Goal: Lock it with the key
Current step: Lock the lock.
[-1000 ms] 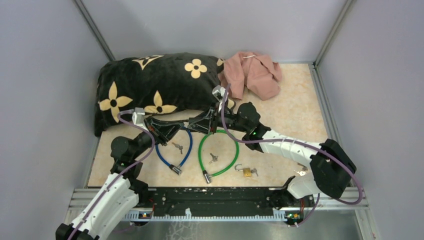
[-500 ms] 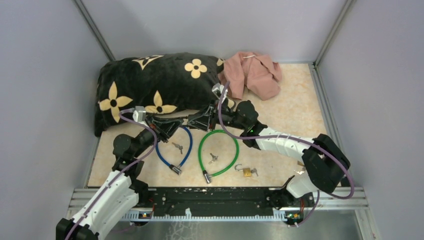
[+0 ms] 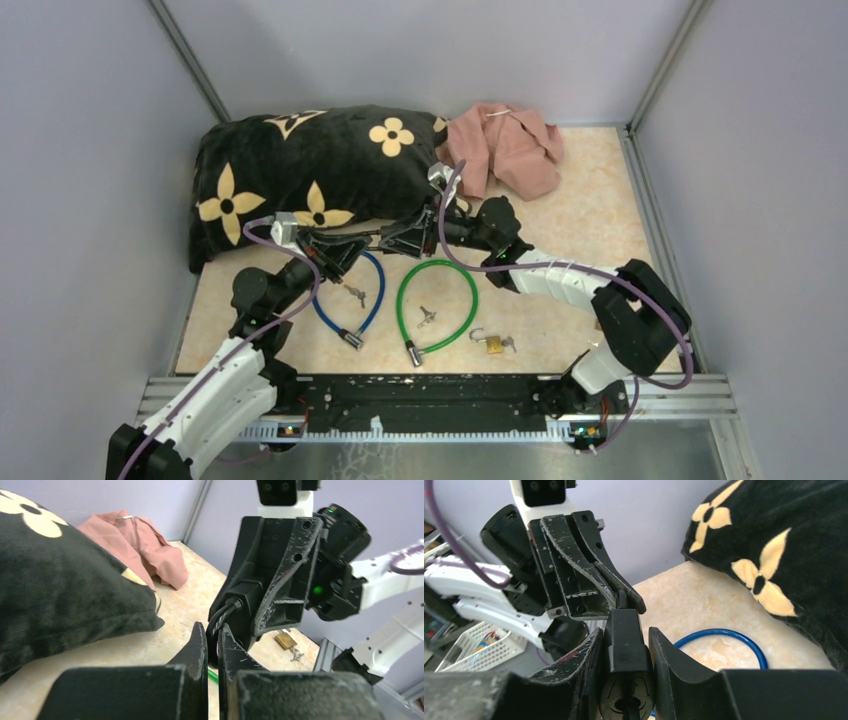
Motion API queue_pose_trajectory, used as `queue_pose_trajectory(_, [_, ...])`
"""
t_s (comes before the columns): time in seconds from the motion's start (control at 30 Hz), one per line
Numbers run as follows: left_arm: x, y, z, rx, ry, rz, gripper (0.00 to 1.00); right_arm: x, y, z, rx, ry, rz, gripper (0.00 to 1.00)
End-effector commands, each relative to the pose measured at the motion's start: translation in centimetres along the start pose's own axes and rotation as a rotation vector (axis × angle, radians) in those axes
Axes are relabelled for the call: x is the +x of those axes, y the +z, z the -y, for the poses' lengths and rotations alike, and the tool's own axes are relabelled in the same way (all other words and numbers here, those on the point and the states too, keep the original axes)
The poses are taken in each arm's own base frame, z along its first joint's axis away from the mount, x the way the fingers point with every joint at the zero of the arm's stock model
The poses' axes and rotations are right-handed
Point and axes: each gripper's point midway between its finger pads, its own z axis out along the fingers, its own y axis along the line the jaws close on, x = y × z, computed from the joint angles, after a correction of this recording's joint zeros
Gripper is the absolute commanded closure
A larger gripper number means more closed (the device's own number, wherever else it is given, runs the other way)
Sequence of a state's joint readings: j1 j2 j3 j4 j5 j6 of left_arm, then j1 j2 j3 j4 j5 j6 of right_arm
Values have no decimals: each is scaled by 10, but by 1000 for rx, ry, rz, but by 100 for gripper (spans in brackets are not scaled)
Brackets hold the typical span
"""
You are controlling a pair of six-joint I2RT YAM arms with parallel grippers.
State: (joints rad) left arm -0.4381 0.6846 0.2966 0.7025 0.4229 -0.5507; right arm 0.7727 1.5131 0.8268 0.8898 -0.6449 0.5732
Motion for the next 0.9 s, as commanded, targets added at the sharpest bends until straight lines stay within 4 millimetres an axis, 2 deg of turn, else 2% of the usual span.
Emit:
queue_pose_trajectory(0.0, [24,-62,164,814,-19,-300,100,25,27,-34,-206,-33,-94,100])
queue_pose_trajectory(0.2, [31,-59,154,767,-58,-318,100,8,31,-41,-225,-112,-114,100])
queue_pose_trajectory(0.47, [34,-52,149,735,-86,-320,100,19,40,-47,-244,-99,-117,100])
queue_pose_trajectory(0.57, [42,-50,143,709,-107,-342,100,18,43,-52,-257,-104,-115,100])
queue_pose_trajectory(0.7, [65,-50,131,652,-158,-410,100,8,45,-57,-257,-120,-95,100])
queue_pose_trajectory(0.87, [66,-38,122,592,-143,-397,100,8,45,-55,-225,-135,-90,100])
